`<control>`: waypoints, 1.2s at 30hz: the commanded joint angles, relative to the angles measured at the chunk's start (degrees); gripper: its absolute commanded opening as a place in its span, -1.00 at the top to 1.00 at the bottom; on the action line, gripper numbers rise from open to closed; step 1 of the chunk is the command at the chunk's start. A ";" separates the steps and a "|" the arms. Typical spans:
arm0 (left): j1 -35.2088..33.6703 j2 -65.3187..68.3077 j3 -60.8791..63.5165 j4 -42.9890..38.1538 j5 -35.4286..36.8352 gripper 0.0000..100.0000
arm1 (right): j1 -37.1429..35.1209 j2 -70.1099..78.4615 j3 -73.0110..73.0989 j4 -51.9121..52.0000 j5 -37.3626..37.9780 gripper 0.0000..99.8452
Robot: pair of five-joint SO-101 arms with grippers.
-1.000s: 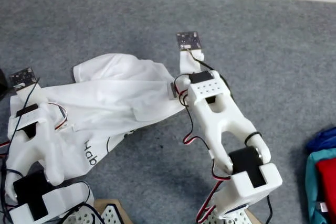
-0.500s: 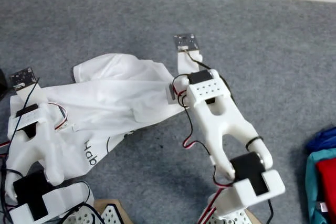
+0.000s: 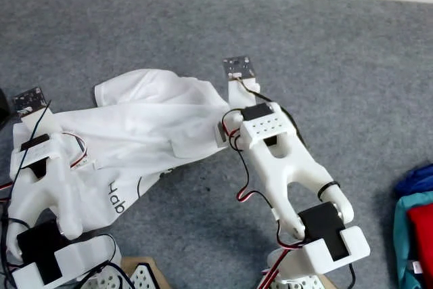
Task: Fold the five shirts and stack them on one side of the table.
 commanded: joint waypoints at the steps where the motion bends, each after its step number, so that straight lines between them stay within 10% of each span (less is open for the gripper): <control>1: 1.10 0.13 -0.66 -0.79 -0.35 0.97 | -0.40 -2.86 -0.40 -1.27 -0.70 0.66; 8: 1.10 0.13 -0.66 -0.79 -0.35 0.97 | 0.31 -2.86 -0.40 -1.27 -0.70 0.99; 23: 6.73 -0.40 -5.67 -0.35 1.67 0.99 | 8.66 -9.19 -6.37 8.40 -0.97 0.99; 36: 12.62 -0.48 -48.22 44.31 7.82 0.99 | 12.44 -35.65 -8.92 21.58 -0.70 0.99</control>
